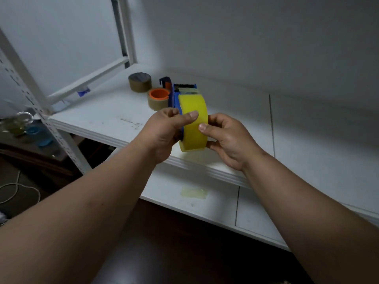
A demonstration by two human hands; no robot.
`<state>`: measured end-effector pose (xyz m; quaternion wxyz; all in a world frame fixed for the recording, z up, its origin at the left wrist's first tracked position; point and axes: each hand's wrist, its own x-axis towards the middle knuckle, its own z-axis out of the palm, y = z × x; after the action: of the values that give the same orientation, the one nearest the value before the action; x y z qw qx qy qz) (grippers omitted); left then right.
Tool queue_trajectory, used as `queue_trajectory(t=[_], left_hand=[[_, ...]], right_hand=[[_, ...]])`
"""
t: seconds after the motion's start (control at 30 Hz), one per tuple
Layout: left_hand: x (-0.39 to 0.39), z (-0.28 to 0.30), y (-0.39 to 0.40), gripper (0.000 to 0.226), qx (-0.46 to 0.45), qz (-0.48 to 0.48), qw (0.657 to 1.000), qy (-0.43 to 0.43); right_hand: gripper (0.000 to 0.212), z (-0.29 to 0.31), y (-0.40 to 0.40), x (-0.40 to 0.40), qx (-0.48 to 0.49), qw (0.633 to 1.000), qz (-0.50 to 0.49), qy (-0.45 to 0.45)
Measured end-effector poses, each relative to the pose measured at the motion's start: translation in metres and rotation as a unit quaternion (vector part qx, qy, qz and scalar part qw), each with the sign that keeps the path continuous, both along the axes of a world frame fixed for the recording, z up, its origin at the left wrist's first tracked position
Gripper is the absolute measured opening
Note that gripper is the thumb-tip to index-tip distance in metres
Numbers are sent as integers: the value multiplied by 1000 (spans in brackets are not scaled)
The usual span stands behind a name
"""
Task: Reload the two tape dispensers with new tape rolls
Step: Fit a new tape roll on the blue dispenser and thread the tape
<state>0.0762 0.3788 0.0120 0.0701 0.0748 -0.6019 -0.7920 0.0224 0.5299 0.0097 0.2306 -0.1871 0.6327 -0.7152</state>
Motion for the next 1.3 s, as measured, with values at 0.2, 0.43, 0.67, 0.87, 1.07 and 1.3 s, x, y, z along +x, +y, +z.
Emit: queue_trajectory(t=[0.2, 0.43, 0.67, 0.87, 1.07, 1.3], left_hand=[[2, 11, -102, 18, -37, -2, 999, 19], [4, 19, -209, 42, -49, -8, 999, 9], [-14, 19, -268, 27, -52, 3, 999, -15], [-33, 31, -295, 41, -24, 45, 998, -39], [-59, 22, -324, 14, -45, 48, 995, -73], [-76, 17, -348, 45, -31, 24, 994, -105]], right_hand=[[18, 10, -100, -2, 4, 1000, 7, 5], [17, 16, -204, -6, -27, 998, 46, -30], [29, 21, -261, -32, 24, 996, 83, -6], [46, 18, -294, -58, 30, 992, 121, -14], [40, 8, -321, -75, 34, 990, 136, 23], [40, 0, -343, -76, 60, 993, 92, 48]])
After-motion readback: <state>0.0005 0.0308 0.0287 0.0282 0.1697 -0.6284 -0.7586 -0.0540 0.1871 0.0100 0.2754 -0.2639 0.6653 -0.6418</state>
